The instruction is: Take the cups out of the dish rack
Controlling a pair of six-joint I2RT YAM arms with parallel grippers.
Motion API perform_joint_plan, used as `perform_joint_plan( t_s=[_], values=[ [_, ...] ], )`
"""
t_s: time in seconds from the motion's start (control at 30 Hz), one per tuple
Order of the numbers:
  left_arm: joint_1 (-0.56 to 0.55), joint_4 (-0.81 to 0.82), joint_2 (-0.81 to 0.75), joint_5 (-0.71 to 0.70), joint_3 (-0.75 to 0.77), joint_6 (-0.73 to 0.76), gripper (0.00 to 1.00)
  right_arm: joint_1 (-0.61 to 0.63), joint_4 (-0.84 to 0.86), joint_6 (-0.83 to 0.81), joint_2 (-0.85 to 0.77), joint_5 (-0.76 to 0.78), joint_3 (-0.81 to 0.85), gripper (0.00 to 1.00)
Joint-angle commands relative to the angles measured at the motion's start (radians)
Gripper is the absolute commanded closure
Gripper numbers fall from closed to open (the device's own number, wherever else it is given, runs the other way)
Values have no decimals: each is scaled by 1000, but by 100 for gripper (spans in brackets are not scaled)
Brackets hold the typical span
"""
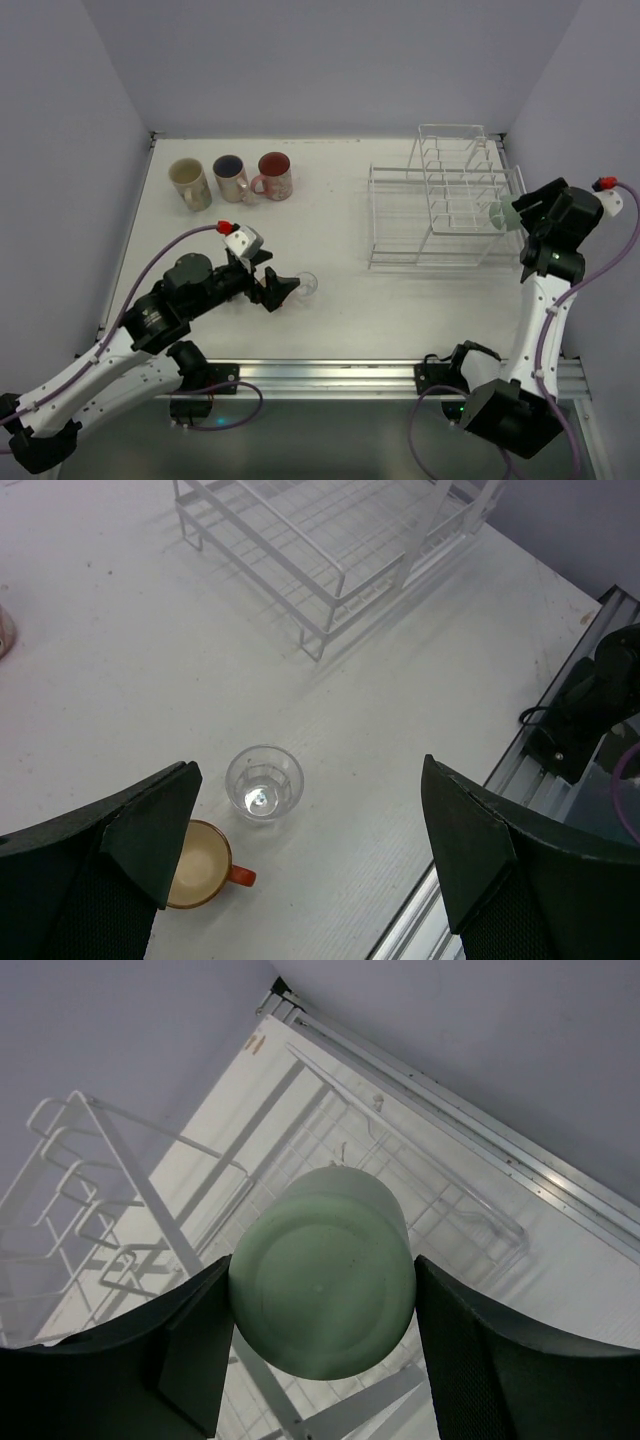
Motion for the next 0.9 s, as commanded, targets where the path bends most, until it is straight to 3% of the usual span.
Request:
perform_joint_plan(
  t_s=[0.0,0.33,0.53,0.7,0.77,0.87],
  values=[
    [-3,11,33,-14,14,20,0,0,50,34,-87,-30,21,78],
    [3,54,130,38,95,-14,1,0,89,98,-288,-186,52,78],
    [3,204,176,128,125,-128,1,0,122,158,-379,-306,96,78],
    [3,422,261,220,146,-242,2,0,168,257,-413,-561,95,77],
    [3,483,295,239,158,-274,2,0,266,355,-421,-719,25,77],
    [3,598,374,274,181,-331,2,20,412,470,-445,-819,-81,77]
  ],
)
